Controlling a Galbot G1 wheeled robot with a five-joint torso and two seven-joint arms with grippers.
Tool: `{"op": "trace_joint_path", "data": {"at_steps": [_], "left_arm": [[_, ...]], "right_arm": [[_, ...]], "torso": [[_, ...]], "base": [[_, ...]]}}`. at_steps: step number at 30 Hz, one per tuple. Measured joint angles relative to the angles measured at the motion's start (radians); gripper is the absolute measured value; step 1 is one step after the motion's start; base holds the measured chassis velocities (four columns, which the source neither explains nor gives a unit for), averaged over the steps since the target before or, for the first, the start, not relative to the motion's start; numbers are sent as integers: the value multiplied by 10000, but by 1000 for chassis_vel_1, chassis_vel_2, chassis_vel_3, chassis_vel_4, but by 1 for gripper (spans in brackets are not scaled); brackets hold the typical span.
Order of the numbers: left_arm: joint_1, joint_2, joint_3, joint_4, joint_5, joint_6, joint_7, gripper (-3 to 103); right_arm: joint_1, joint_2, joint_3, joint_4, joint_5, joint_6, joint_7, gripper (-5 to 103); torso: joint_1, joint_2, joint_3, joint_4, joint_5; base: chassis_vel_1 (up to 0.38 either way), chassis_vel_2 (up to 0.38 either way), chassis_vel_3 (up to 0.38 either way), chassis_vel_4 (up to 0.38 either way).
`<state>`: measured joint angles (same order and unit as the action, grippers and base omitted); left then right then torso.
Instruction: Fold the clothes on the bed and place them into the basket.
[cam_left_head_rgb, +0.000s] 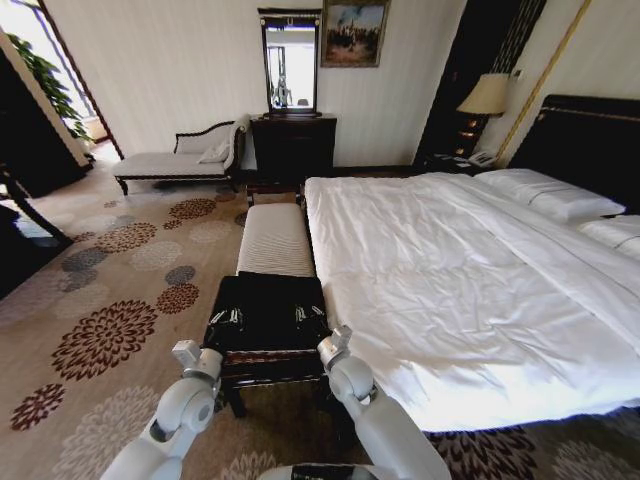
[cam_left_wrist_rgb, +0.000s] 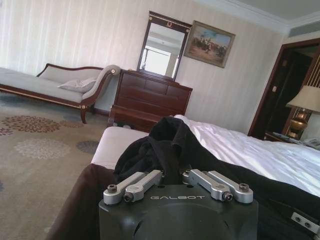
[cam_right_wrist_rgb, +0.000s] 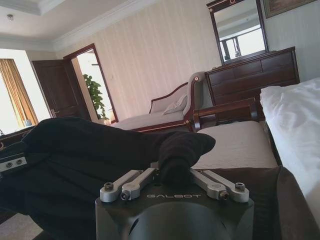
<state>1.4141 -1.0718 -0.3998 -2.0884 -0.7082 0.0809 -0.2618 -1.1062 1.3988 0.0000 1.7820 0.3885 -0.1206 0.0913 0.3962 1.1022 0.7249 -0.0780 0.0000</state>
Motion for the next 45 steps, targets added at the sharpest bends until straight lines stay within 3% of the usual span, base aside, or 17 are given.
{"op": "trace_joint_path", "data": {"at_steps": [8, 17, 28, 30, 32, 33, 35, 36, 38, 39, 41, 42, 44, 45], "left_arm": [[-302, -73, 226, 444, -307, 53, 73, 7], [-1563, -183, 1093, 1493, -378, 53, 109, 7], [-1739, -140, 1070, 1863, -353, 21, 87, 7], [-1794, -154, 1078, 1900, -331, 32, -2, 7], [-1858, -173, 1101, 1913, -345, 133, -141, 4], [-1869, -175, 1101, 1913, -348, 179, -171, 8], [-1881, -180, 1101, 1918, -346, 304, -227, 19], [-1881, -180, 1101, 1918, -346, 304, -227, 19], [-1892, -200, 1100, 1948, -342, 397, -304, 30], [-1899, -207, 1100, 1967, -332, 428, -327, 30], [-1903, -209, 1099, 2003, -249, 474, -348, 41], [-1903, -209, 1099, 2003, -249, 474, -348, 41], [-1904, -208, 1098, 2030, -60, 479, -374, 46], [-1902, -208, 1100, 2033, -31, 515, -428, 57]], "right_arm": [[63, 141, 104, -319, 96, -60, 155, 7], [905, 28, 308, -1285, 389, -35, 246, 7], [1286, 1, 96, -1770, 425, -38, 211, 4], [1320, 1, 70, -1811, 424, -58, 197, 8], [1365, 13, 45, -1873, 419, -85, 194, 19], [1369, 12, 37, -1882, 424, -99, 196, 19], [1371, -7, 12, -1888, 497, -137, 201, 29], [1371, -7, 12, -1888, 497, -137, 201, 29], [1370, -97, -1, -1890, 563, -158, 204, 40], [1369, -125, 0, -1890, 584, -160, 204, 46], [1369, -147, 16, -1890, 622, -163, 202, 51], [1369, -147, 16, -1890, 622, -163, 202, 51], [1369, -151, 35, -1880, 644, -165, 200, 62], [1360, -151, 45, -1865, 654, -167, 197, 68]], "torso": [[0, 1, -2, 7, -3], [1, -1, 0, -4, 2], [-1, -1, -1, 1, -1], [-1, -1, -1, -1, 0], [0, 0, -1, 0, 0], [0, 0, -1, 0, -1], [0, 0, -1, 1, 0], [0, 0, -1, 1, 0], [-2, 0, -1, 1, -1], [-1, 0, -2, 0, 0], [0, 0, -1, 0, 0], [0, 0, -1, 0, 0], [0, 0, -1, 0, 0], [0, 0, -1, 1, 0]], "base": [[77, 61, -72, -65], [-5, -6, 0, -1], [0, 0, 0, 0], [0, 0, 0, 0], [0, 0, 0, 0], [0, 0, 0, 0], [0, 0, 0, 0], [0, 0, 0, 0], [0, 0, 0, 0], [0, 0, 0, 0], [0, 0, 0, 0], [0, 0, 0, 0], [0, 0, 0, 0], [0, 0, 0, 0]]}}
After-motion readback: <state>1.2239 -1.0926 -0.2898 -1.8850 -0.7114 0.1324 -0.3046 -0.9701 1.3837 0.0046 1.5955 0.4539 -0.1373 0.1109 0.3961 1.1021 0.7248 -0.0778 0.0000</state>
